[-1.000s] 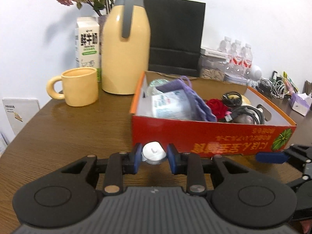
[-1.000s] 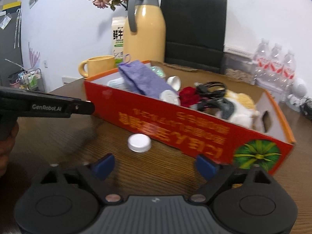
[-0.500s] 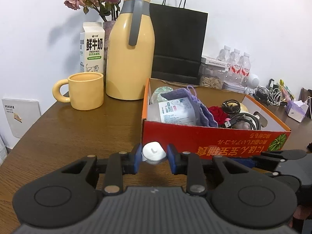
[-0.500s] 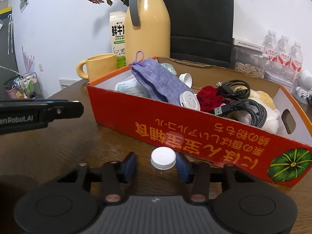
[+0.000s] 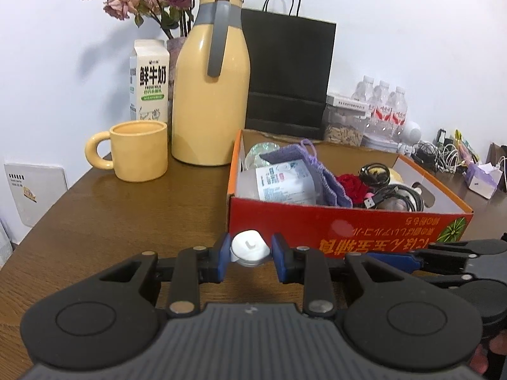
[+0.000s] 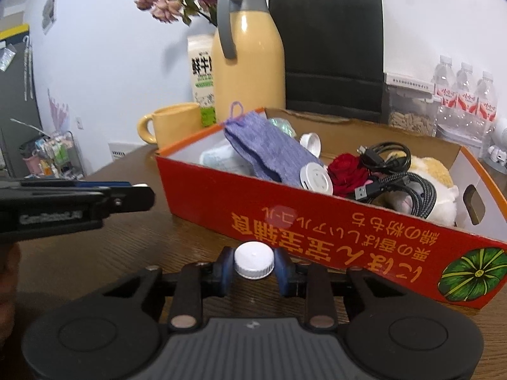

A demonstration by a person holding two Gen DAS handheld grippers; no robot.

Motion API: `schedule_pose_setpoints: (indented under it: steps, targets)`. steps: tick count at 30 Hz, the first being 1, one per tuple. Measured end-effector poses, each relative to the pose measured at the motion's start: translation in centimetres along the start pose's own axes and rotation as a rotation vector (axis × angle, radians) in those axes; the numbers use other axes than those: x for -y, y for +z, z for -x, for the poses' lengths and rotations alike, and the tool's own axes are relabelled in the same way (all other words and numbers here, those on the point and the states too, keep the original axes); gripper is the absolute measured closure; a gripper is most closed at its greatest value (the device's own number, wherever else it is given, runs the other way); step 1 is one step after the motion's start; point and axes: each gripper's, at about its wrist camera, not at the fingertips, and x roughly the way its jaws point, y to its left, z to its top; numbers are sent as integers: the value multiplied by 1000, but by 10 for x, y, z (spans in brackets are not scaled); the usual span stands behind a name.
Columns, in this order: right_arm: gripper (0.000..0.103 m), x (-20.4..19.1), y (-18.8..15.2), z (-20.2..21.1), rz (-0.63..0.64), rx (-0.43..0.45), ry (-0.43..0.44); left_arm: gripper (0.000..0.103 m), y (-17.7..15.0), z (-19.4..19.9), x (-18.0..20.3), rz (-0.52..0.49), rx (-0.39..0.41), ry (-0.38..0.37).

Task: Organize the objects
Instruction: 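Grasp the last white cap with the right gripper while the left holds its cap, then carry both white caps into the box and open both grippers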

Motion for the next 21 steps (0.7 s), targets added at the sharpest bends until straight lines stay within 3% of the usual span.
schedule_pose_setpoints:
  steps: [5, 10, 21]
  targets:
    - [76, 7, 3, 20, -1, 73, 26, 74, 6, 12, 13, 6, 61, -15]
    - [76, 23, 12, 36, 2, 146, -8, 74, 22, 20, 41, -13, 117, -67]
    - [76, 52, 32, 50, 25, 233, -26, 74, 58, -5, 90, -55, 168, -109]
